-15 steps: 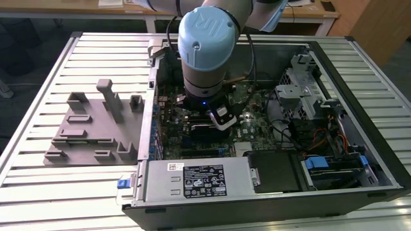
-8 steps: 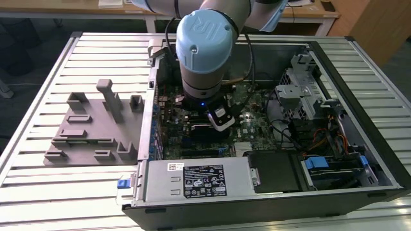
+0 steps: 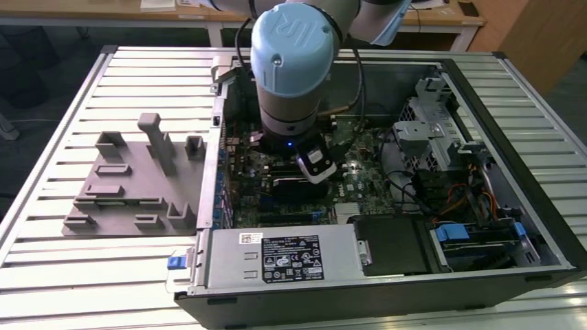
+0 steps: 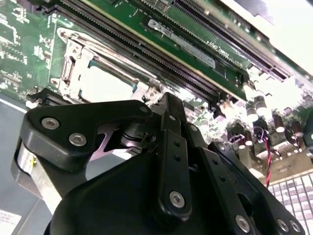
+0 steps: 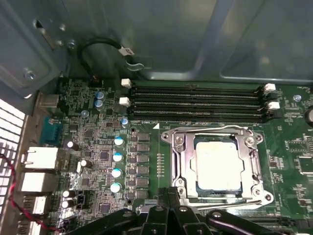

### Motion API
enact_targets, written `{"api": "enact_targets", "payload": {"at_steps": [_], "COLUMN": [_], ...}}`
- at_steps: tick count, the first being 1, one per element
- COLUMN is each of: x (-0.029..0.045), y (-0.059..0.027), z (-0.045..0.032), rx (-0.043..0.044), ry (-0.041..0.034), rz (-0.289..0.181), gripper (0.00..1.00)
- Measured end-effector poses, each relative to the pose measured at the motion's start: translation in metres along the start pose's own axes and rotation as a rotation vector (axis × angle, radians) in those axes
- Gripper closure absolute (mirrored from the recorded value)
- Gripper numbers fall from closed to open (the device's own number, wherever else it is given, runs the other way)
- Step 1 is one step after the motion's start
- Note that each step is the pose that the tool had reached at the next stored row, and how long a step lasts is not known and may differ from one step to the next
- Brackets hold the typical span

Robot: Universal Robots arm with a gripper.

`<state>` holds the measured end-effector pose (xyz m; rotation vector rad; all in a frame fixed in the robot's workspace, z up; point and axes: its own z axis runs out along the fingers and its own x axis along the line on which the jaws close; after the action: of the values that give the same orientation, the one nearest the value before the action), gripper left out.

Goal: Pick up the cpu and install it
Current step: 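Install the second cpu locking lever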

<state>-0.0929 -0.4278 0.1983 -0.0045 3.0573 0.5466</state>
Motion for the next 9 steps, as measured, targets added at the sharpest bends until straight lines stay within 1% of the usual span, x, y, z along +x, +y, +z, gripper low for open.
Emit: {"api": "enact_targets", "payload": {"at_steps": [3,5,6,9], "x": [-0.0002,-0.0003,-0.0003,-0.0004], "y": [0.0022,0.0033,0.0039,0.0051], "z": [-0.0054,-0.0079,-0.0092,-0.0111], "rx": [0.0043,0.0094,0.0138,0.0325], "ry": [0.0001,0.0000,0.0000,0.0002], "rz": [0.000,0.000,0.000,-0.001], "gripper": [0.89,0.89,0.89,0.89]}}
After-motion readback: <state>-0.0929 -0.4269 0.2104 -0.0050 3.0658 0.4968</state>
